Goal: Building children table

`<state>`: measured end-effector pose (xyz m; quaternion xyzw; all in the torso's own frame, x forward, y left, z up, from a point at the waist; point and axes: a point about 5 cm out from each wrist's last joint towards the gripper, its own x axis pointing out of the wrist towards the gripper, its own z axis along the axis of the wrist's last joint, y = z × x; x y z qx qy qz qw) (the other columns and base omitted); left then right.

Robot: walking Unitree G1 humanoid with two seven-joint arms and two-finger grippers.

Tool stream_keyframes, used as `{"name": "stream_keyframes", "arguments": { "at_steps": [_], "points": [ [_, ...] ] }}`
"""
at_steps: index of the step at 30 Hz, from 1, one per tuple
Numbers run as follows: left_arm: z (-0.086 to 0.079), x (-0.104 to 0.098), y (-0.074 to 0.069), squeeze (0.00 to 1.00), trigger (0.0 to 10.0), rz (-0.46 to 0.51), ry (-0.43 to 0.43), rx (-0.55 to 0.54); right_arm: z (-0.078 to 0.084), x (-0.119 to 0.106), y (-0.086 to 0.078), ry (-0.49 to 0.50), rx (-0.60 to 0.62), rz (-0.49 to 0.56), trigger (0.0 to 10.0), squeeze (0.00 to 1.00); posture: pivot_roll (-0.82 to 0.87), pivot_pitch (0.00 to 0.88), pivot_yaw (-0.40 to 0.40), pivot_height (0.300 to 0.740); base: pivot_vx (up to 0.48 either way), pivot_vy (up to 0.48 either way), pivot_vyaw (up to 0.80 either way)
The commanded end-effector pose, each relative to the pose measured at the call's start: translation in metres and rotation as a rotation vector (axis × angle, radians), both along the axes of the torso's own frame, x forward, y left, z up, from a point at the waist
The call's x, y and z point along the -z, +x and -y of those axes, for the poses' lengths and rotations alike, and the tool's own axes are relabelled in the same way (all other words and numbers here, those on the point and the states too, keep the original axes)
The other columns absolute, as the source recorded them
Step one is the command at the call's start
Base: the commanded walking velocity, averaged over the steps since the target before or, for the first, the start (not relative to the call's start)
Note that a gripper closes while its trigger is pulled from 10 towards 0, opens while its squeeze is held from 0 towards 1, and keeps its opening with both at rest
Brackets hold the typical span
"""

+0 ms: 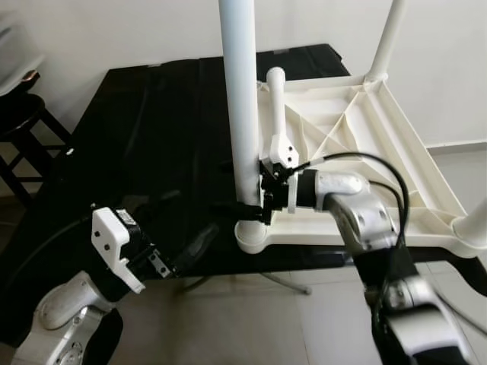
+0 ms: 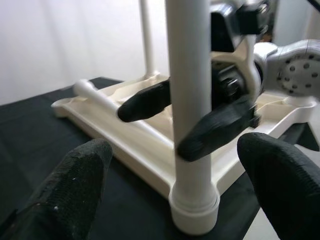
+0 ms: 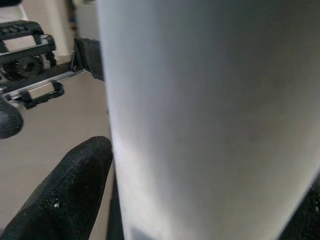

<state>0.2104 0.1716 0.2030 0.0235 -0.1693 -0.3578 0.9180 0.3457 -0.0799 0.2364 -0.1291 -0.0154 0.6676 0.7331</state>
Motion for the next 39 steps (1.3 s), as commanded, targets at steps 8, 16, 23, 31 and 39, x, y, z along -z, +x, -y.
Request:
{"name": "stream_keyframes", "arguments": {
  "at_steps": [8,16,23,31,39],
  "points": [
    [-0.003,0.001,-0.007,0.0,10.0,-0.01,0.006,-0.017,-0.013,0.002,0.003,-0.059,-0.173,-0.042,1.8,0.0,0.01,0.154,0.053,0.74,0.0,0.0,0.0],
    [-0.003,0.002,-0.007,0.0,10.0,-0.013,0.005,-0.018,-0.008,0.006,0.008,-0.025,-0.155,-0.039,0.0,0.0,0.0,0.162,0.056,0.74,0.0,0.0,0.0],
    [-0.002,0.001,-0.006,0.0,10.0,-0.013,0.004,-0.015,0.002,0.01,0.014,0.021,0.045,-0.021,0.0,0.0,-0.01,0.163,0.06,0.74,0.0,0.0,0.0],
    [-0.005,-0.001,-0.007,0.0,10.0,-0.009,0.007,-0.025,-0.005,0.062,-0.029,0.189,0.932,-0.057,0.0,0.0,0.0,0.177,0.059,0.74,0.0,0.0,0.0],
    [-0.007,-0.001,-0.004,0.0,10.0,-0.005,0.017,-0.023,-0.033,0.067,-0.031,0.203,0.942,-0.079,0.0,0.0,-0.01,0.152,0.054,0.74,0.0,0.0,0.0]
  ]
}}
